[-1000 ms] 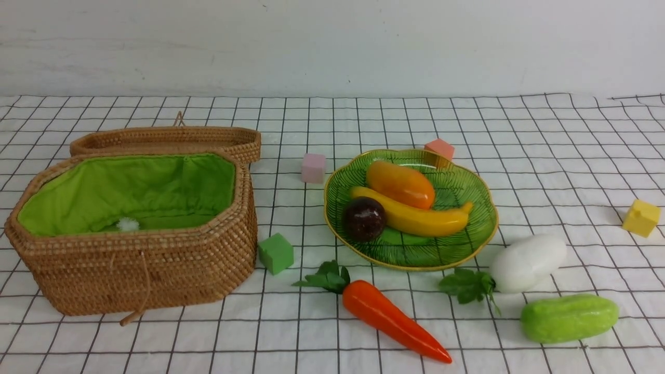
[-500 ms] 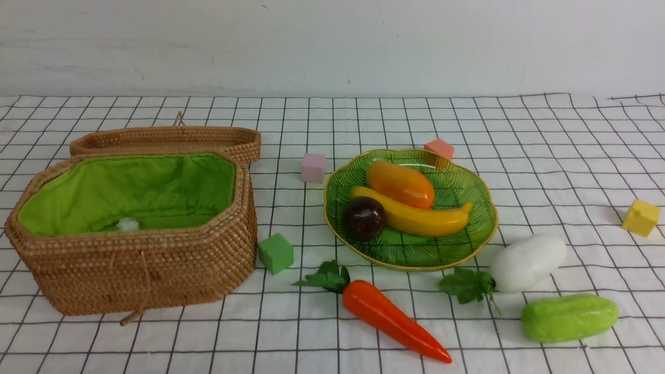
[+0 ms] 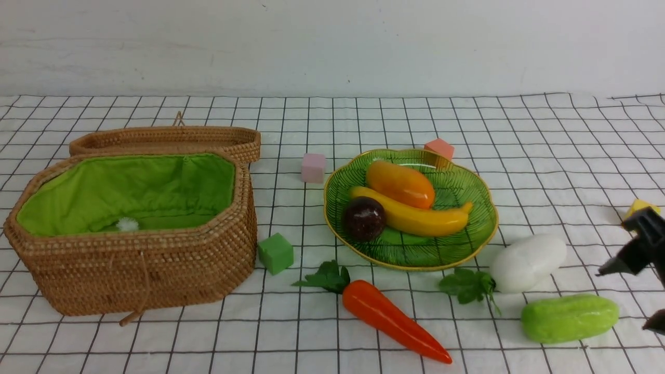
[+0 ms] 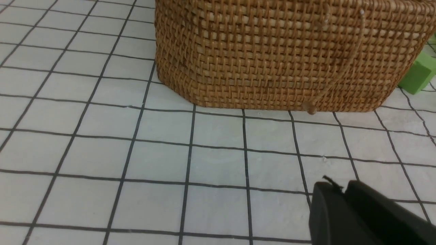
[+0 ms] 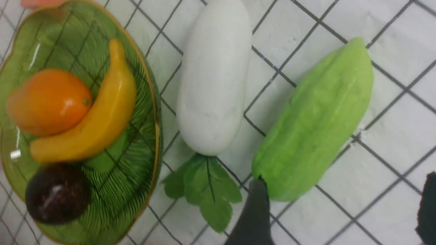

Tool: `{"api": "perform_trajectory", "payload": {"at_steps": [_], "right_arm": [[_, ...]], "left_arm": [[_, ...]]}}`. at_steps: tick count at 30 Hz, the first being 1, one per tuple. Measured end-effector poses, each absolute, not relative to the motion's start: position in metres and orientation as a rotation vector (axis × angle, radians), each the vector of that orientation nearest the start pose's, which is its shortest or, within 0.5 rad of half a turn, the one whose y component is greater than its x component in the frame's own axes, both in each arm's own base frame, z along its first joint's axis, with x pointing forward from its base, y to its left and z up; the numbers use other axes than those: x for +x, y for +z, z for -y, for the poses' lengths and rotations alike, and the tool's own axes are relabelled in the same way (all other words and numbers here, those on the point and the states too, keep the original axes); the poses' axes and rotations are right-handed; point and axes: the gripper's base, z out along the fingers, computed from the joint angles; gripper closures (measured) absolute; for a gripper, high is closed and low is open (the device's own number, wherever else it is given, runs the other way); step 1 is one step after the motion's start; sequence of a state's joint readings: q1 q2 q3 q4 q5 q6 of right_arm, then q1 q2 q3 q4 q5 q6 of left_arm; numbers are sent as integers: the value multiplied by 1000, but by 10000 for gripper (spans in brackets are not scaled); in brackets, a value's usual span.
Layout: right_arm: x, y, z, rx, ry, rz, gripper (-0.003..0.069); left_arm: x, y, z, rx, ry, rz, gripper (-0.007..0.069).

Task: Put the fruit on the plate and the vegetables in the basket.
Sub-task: Take a chayote with your right arm and place it on the basket on the left.

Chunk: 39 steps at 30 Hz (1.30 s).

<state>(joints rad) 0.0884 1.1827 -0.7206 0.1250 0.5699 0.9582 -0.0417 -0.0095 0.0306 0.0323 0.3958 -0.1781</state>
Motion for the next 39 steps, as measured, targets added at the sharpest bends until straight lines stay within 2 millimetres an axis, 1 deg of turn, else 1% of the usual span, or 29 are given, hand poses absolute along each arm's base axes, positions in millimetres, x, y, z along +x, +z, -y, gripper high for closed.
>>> {"api": "perform_trajectory", "payload": {"at_steps": [2,3,4,5,7,10,12,13,15,20,22,24,25,26,30,31,32,34,36,39], "right_arm": [[236,238,-27,1308,539,-2289,30],[241,233,-27,1348,546,-2271,32],[242,232,-27,1351,542,-2276,33],[251,220,-27,1421,550,-2248,52],[259,209,-28,1467,545,-2239,87],[268,189,-28,1520,515,-2254,139],[270,182,-28,1532,503,-2261,160],[273,174,-28,1545,485,-2276,181],[280,170,-28,1522,494,-2263,218],[281,173,-29,1378,470,-2324,223],[276,179,-29,1285,448,-2376,223],[268,193,-29,1188,451,-2393,223],[267,195,-28,1185,456,-2386,223],[260,216,-28,1079,482,-2353,224],[246,266,-32,854,547,-2244,224],[247,268,-32,843,547,-2242,224],[244,295,-43,661,570,-2219,224],[245,317,-58,464,585,-2222,224],[250,341,-83,235,621,-2223,224],[263,365,-122,-28,681,-2197,224]], "left_arm": [[52,168,1,-110,-117,-1899,568],[52,168,1,-110,-117,-1899,568],[52,168,1,-110,-117,-1899,568],[52,168,1,-110,-117,-1899,566],[52,168,1,-110,-117,-1899,566],[52,168,1,-110,-118,-1899,564],[52,168,1,-110,-118,-1899,564],[52,168,1,-110,-118,-1899,564],[52,168,1,-110,-118,-1899,564],[52,168,1,-112,-119,-1899,564],[52,168,1,-112,-119,-1899,564],[52,168,1,-112,-119,-1899,561],[52,168,1,-112,-119,-1899,561],[52,168,1,-112,-119,-1899,557],[52,168,1,-113,-118,-1899,552],[52,168,1,-113,-118,-1899,551],[52,168,1,-113,-118,-1899,548],[52,168,1,-113,-118,-1899,545],[52,168,1,-113,-118,-1899,543],[52,168,1,-113,-118,-1899,542]]}}
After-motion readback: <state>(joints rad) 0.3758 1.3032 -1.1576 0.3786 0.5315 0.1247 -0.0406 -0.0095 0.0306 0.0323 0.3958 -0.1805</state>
